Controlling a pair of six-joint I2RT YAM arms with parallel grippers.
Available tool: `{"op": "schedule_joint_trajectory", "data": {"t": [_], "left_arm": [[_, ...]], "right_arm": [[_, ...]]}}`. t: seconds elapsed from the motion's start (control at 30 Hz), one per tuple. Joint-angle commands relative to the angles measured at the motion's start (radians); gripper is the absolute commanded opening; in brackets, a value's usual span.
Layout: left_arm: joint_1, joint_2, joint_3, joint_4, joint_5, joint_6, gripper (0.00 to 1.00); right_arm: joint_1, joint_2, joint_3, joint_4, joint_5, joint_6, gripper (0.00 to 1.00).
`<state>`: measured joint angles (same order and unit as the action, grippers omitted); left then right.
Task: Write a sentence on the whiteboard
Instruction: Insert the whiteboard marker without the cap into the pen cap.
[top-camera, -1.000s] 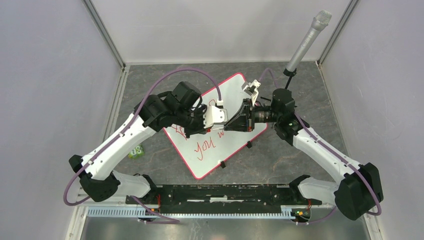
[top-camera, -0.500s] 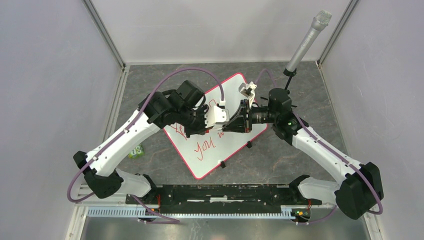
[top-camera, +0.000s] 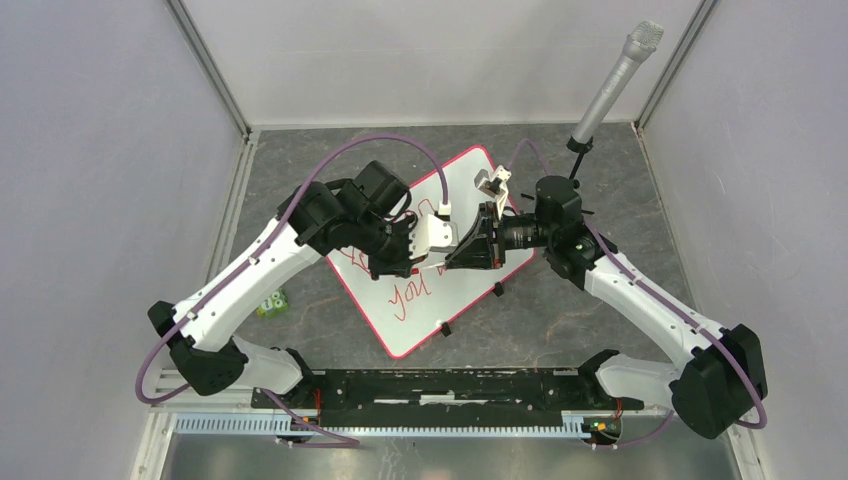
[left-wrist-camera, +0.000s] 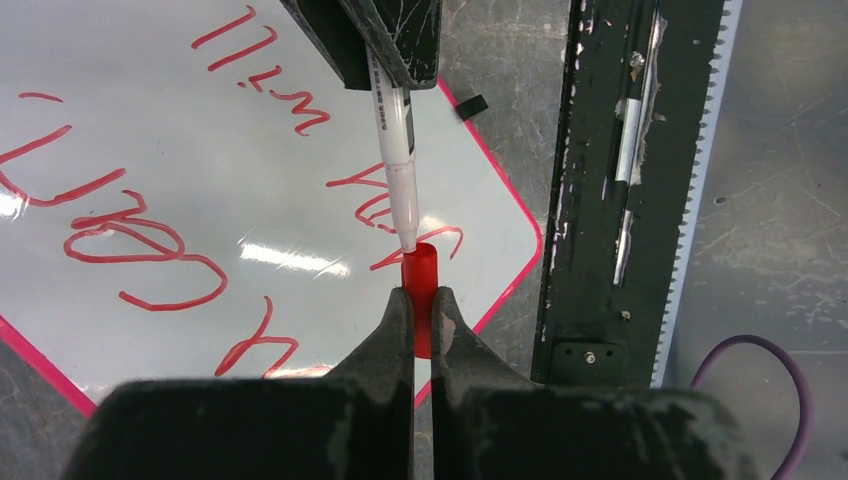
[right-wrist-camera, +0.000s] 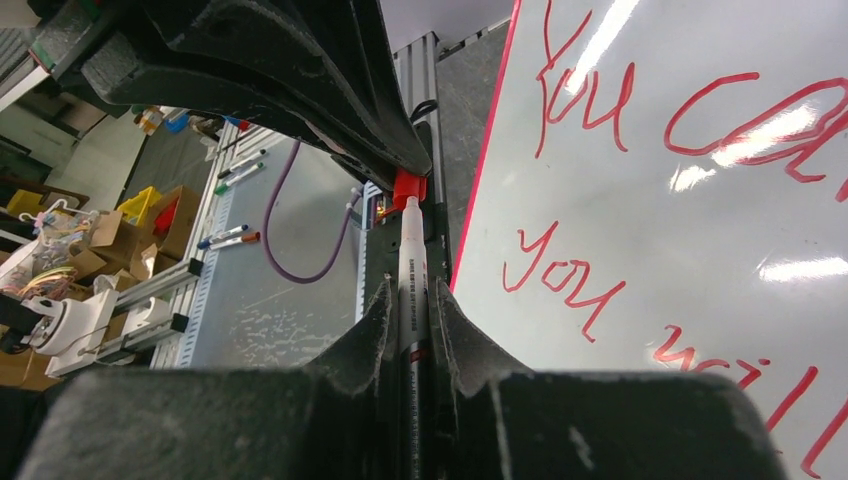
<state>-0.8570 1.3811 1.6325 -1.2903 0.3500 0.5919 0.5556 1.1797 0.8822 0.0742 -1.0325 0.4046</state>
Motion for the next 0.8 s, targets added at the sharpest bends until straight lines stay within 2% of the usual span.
{"op": "schedule_joint_trajectory", "data": {"t": [0.0, 0.27, 0.5, 0.77], "left_arm": [[-0.02, -0.026, 0.044, 0.18, 0.196, 0.031, 0.02], [-0.018, -0.048, 0.021, 0.19, 0.199, 0.017, 0.02], [-0.013, -0.08, -0.014, 0.193, 0.205, 0.022, 0.02], [-0.01, -0.103, -0.036, 0.194, 0.22, 0.042, 0.02]], "right_arm": [[0.023, 0.012, -0.002, 0.122, 0.003, 0.034, 0.0], [0.024, 0.003, -0.001, 0.159, -0.035, 0.036, 0.0], [0.025, -0.009, 0.031, 0.066, -0.028, -0.057, 0.0], [0.023, -0.017, 0.063, 0.029, -0.013, -0.084, 0.0]]}}
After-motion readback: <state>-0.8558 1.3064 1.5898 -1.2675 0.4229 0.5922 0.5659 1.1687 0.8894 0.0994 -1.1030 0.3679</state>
